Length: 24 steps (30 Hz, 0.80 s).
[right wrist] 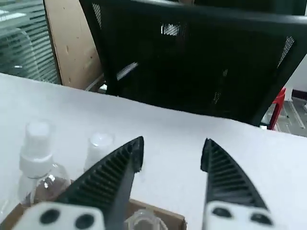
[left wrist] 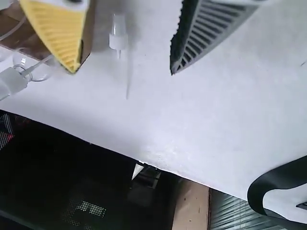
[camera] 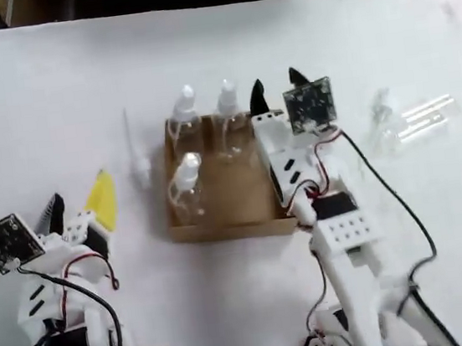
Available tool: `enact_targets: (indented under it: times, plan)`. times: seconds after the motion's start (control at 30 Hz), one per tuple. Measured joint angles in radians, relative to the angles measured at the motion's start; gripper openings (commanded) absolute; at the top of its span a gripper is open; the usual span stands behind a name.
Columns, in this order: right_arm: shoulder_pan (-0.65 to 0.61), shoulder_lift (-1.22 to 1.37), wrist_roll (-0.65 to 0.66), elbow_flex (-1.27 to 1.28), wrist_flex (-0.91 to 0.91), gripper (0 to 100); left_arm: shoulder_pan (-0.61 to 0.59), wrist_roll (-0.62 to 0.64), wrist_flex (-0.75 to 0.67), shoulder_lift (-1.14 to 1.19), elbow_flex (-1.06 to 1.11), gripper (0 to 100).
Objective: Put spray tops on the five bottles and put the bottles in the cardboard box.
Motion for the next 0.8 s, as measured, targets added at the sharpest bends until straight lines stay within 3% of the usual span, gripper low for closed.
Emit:
enact_targets:
  times: [0.43, 0.63, 0.8]
  plan:
    - [0.069, -0.529, 0.0, -0.005, 0.661, 17.3, 0.0, -0.048, 0.0, 0.0, 0.002, 24]
    - [0.178, -0.623, -0.121, 0.132, 0.692, 17.3, 0.0, -0.138, 0.0, 0.0, -0.04, 24]
    - [0.198, -0.635, -0.137, 0.304, 0.519, 17.3, 0.002, -0.238, 0.028, 0.025, -0.115, 24]
